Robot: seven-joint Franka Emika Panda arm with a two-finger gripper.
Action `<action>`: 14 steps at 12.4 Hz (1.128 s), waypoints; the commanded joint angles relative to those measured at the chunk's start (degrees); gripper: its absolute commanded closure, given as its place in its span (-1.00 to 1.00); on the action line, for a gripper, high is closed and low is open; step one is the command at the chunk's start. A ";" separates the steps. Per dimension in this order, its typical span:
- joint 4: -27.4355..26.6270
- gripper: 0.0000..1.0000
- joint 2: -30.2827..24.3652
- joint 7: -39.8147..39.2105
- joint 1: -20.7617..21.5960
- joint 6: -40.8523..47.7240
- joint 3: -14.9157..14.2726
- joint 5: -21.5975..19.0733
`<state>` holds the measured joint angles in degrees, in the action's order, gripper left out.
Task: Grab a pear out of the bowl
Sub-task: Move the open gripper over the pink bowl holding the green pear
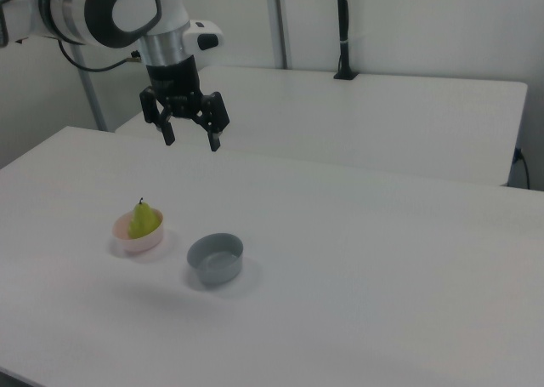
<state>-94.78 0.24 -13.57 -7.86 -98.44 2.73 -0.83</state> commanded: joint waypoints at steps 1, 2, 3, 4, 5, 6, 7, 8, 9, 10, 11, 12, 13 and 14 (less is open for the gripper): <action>0.03 -1.00 1.86 -10.05 2.05 -0.70 -0.27 -0.84; 0.03 -1.00 2.13 -10.16 3.45 -0.70 -0.19 -0.49; -0.23 -1.00 2.30 -10.16 4.77 -0.87 0.60 -0.40; -1.19 -1.00 2.39 -10.07 5.91 -0.96 1.65 -0.31; -1.81 -1.00 2.39 -10.16 6.36 -0.70 2.10 -0.48; -2.51 -1.00 3.00 -9.37 7.93 -0.79 3.32 -0.66; -2.60 -1.00 3.53 -9.28 8.73 -0.79 3.77 -0.66; -2.69 -1.00 3.71 -9.28 9.17 -0.88 3.86 -0.58; -2.78 -1.00 3.88 -9.19 10.22 -0.96 4.03 -0.66; -2.69 -1.00 4.76 -8.67 11.36 -1.05 4.03 -0.84; -2.43 -1.00 5.11 -7.88 11.81 -1.40 4.03 -1.19; -3.65 -1.00 5.12 -4.57 13.29 -3.58 4.03 -1.71; -6.53 -1.00 5.12 1.21 15.31 -8.04 4.03 -1.80; -9.34 -1.00 5.55 5.62 16.98 -13.65 3.95 -1.28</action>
<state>-97.89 6.04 -17.03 5.23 -102.23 7.21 -1.84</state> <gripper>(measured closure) 0.000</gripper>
